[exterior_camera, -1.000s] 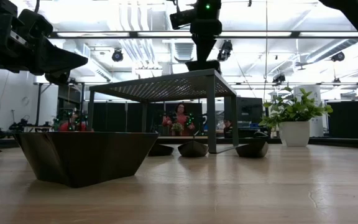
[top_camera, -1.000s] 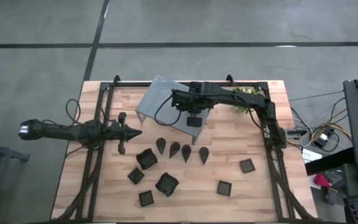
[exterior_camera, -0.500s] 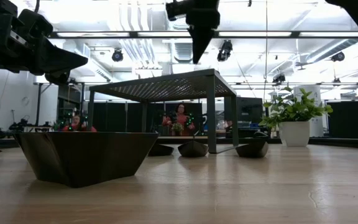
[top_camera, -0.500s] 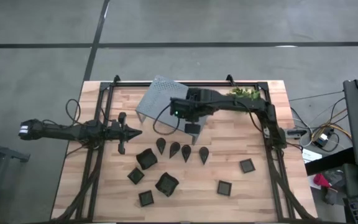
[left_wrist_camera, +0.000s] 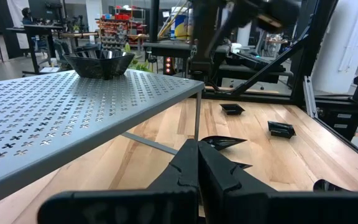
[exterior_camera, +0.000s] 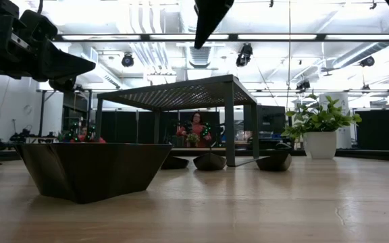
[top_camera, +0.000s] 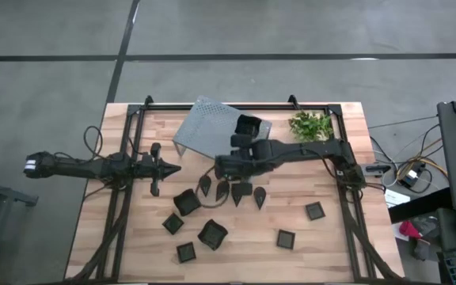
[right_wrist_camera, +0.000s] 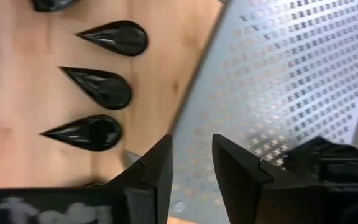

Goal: Pick & Place Mini shaped plates
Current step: Stack the bottom distorted square plate into the distorted square plate on the shelf

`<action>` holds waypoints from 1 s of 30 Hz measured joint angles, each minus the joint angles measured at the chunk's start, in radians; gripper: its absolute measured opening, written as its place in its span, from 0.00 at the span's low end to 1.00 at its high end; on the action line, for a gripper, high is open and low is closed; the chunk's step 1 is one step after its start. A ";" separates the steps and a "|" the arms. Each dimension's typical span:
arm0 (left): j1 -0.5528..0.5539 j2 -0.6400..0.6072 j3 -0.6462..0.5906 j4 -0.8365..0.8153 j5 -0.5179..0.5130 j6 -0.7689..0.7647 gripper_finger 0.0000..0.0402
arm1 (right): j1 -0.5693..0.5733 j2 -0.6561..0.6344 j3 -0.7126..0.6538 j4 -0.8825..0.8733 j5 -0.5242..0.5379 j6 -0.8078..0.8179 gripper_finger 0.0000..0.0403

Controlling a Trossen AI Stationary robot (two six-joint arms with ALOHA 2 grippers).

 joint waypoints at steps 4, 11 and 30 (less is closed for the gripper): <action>0.000 0.000 0.000 0.000 0.000 0.000 0.00 | 0.044 0.000 0.000 0.006 -0.001 0.012 0.26; 0.000 0.000 0.000 0.000 0.000 0.000 0.00 | 0.095 0.002 -0.001 0.042 0.009 0.033 0.26; 0.000 0.000 0.000 -0.002 0.000 0.000 0.00 | 0.227 0.168 -0.003 0.350 -0.168 -0.254 0.26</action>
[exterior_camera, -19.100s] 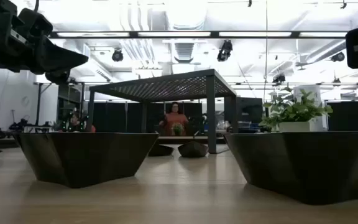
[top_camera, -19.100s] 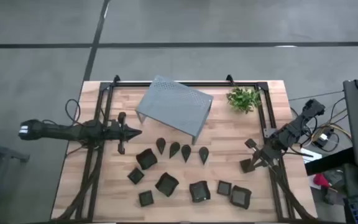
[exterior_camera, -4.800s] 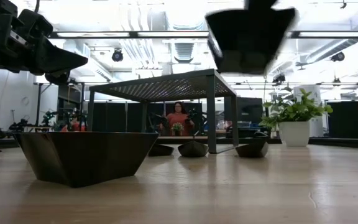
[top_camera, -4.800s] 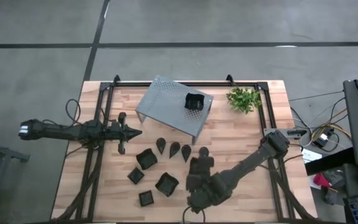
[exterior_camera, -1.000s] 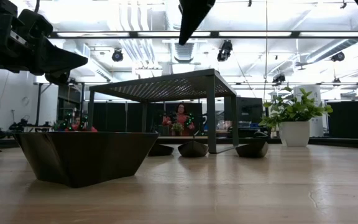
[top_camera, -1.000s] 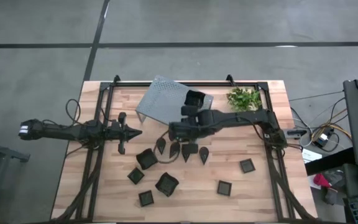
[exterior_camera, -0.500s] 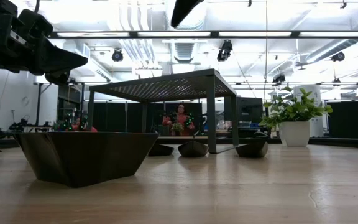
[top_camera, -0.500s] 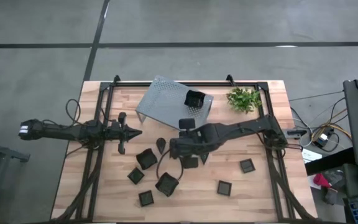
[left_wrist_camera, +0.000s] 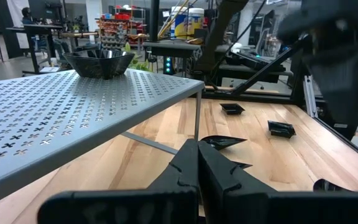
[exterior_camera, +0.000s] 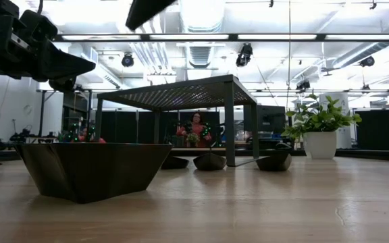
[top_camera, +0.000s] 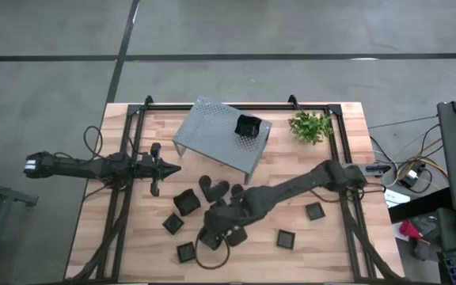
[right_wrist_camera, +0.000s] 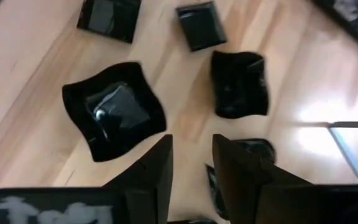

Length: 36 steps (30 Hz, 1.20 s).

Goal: Pick & Place Mini shaped plates
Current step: Stack the bottom distorted square plate into the distorted square plate on the shelf

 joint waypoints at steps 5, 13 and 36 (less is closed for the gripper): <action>0.000 0.000 0.000 0.000 0.000 0.000 0.00 | 0.031 0.062 0.000 0.013 -0.004 0.004 0.23; 0.000 0.000 0.000 -0.005 0.000 0.000 0.00 | 0.080 0.122 0.000 0.024 -0.010 0.009 0.18; 0.000 0.001 0.000 -0.011 0.000 0.000 0.00 | 0.114 0.207 0.000 0.046 -0.034 0.103 0.20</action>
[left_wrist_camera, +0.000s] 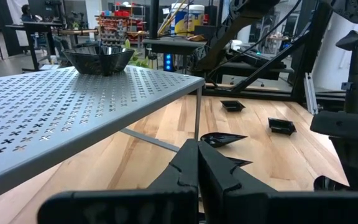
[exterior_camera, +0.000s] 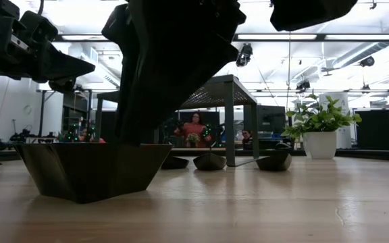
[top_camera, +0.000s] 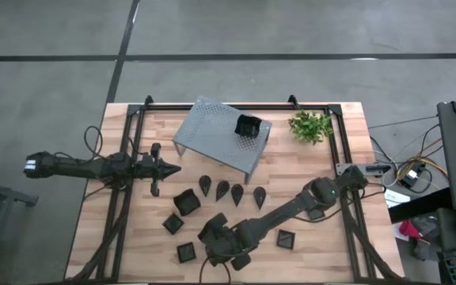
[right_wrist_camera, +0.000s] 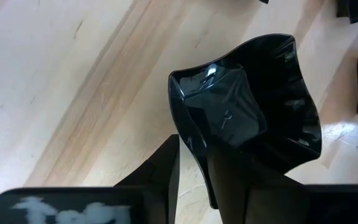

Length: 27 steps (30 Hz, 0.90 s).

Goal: Pick & Place Mini shaped plates
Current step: Stack the bottom distorted square plate into the distorted square plate on the shelf

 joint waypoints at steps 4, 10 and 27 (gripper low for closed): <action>0.000 0.000 0.000 -0.001 0.000 0.000 0.00 | 0.000 0.000 -0.004 0.007 0.000 -0.027 0.20; 0.000 0.000 0.000 -0.001 0.000 0.000 0.00 | 0.000 0.000 -0.033 0.031 0.000 -0.035 0.17; 0.000 0.000 0.000 0.000 0.000 0.000 0.00 | 0.000 -0.001 0.004 0.014 0.009 -0.010 0.02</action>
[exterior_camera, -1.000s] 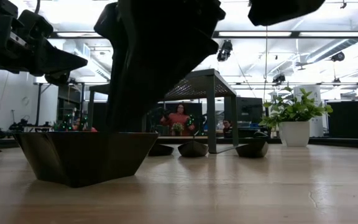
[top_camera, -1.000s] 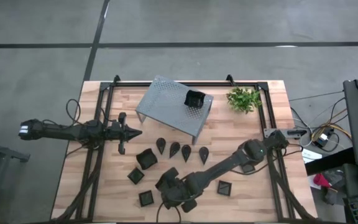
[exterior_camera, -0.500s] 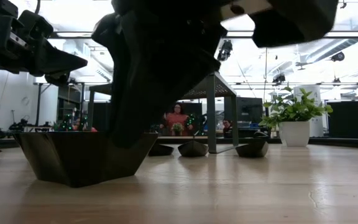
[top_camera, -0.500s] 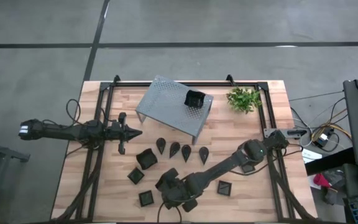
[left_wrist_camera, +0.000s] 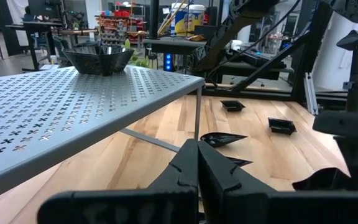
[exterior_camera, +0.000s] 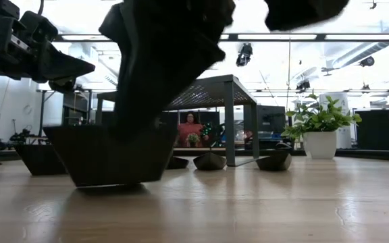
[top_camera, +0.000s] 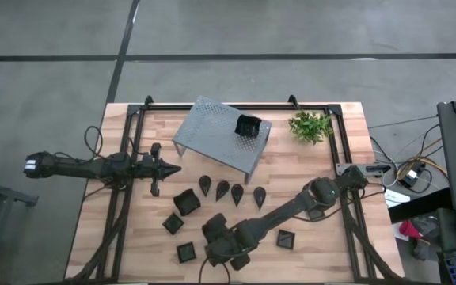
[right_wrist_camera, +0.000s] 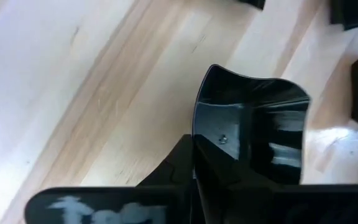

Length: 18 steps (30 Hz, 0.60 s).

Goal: Pick & Place Mini shaped plates
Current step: Stack the bottom distorted square plate into the distorted square plate on the shelf

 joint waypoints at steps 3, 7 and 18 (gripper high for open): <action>0.000 0.000 0.000 0.000 0.000 0.000 0.00 | -0.003 0.000 0.043 -0.040 0.016 0.003 0.02; 0.000 0.000 0.000 0.000 0.000 0.000 0.00 | -0.008 -0.003 0.134 -0.162 0.158 0.080 0.02; 0.000 0.000 0.000 -0.007 0.000 0.000 0.00 | -0.072 -0.165 0.130 -0.377 0.340 0.196 0.02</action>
